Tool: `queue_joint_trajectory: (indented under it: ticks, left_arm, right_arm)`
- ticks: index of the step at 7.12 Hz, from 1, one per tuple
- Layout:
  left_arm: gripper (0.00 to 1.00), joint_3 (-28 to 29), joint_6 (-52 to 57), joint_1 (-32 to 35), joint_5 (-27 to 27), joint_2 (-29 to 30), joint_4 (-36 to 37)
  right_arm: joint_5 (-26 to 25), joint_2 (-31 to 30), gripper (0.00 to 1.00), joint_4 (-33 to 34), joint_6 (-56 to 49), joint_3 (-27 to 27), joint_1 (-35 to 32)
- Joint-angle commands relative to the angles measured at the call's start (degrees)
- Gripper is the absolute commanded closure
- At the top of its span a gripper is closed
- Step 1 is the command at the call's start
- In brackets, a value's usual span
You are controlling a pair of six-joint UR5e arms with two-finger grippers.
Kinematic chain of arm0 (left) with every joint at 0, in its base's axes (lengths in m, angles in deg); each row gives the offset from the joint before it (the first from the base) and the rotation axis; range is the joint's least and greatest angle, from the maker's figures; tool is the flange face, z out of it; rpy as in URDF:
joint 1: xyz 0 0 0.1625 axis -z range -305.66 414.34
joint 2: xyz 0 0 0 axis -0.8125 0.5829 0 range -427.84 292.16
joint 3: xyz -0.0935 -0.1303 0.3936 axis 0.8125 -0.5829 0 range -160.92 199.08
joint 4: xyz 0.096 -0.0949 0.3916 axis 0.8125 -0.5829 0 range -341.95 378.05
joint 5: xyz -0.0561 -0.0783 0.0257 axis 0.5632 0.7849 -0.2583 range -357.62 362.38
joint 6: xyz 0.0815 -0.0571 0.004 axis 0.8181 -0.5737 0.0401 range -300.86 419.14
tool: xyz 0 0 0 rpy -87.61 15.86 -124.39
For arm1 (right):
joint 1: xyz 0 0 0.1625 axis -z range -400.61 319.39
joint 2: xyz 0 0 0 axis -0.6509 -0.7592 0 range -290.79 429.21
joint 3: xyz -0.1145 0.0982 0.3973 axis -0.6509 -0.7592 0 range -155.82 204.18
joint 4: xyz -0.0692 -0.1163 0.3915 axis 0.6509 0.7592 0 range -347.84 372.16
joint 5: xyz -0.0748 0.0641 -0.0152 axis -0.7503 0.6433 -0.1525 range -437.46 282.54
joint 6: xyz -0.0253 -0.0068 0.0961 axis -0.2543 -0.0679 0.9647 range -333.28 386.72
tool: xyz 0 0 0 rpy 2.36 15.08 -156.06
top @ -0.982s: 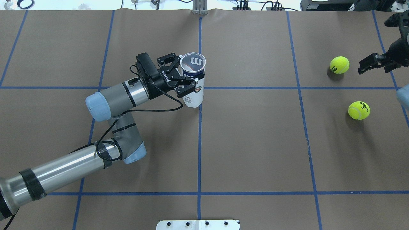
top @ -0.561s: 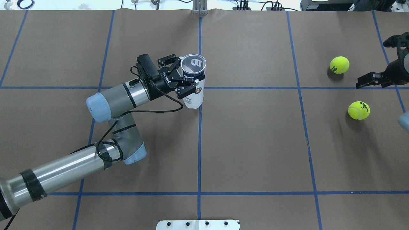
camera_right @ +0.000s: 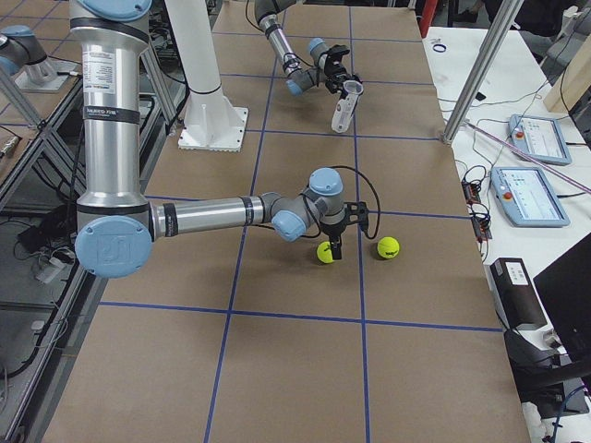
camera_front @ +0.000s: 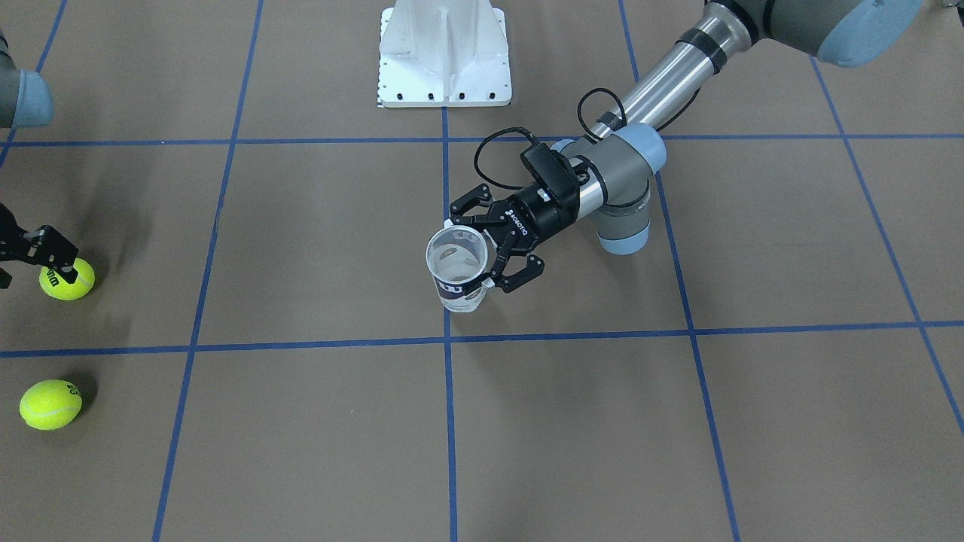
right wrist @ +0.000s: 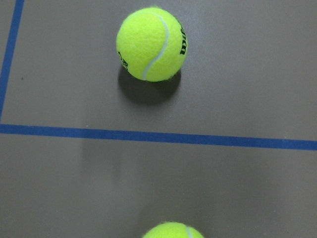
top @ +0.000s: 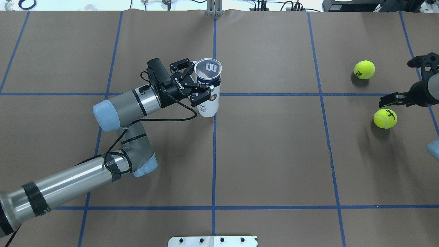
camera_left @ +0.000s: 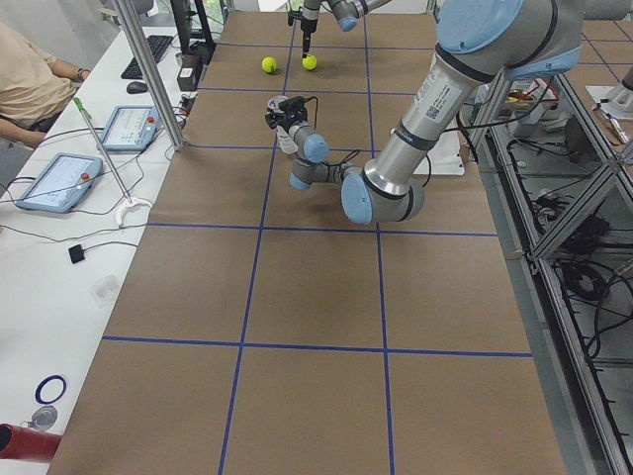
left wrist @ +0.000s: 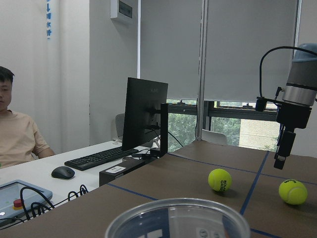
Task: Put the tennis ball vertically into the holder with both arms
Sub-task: 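Hold the tube with the left gripper while the right gripper reaches a ball, then close the right gripper on the nearer yellow tennis ball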
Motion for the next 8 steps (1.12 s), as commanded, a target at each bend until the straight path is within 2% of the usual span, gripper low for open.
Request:
queue_joint_trajectory:
  ticks: [1,4,5,6,7,8]
  left_arm:
    - [0.2,0.0,0.0,-0.1,0.0,0.0,0.0]
    - [0.2,-0.1,0.0,-0.1,0.0,0.0,-0.1]
    - [0.2,-0.1,0.0,-0.2,0.0,0.0,-0.1]
    - [0.2,-0.1,0.0,-0.3,0.0,0.0,-0.1]
    - [0.2,-0.3,0.0,-0.3,0.0,0.0,-0.2]
    - [0.2,-0.3,0.0,-0.3,0.1,0.0,-0.2]
  right_arm:
    - [-0.5,-0.2,0.01,-1.4,0.9,-0.9,1.9]
    - [-2.9,-0.7,0.04,-1.5,0.5,-1.4,4.3]
    - [-3.0,-1.4,0.14,-1.4,0.2,-1.5,4.4]
    - [-3.0,-1.5,0.28,-1.3,0.0,-1.5,4.4]
    - [-2.6,-1.5,0.76,-1.3,-0.1,-1.3,4.4]
    - [-1.9,-0.5,1.0,-1.1,-0.1,-1.0,4.4]
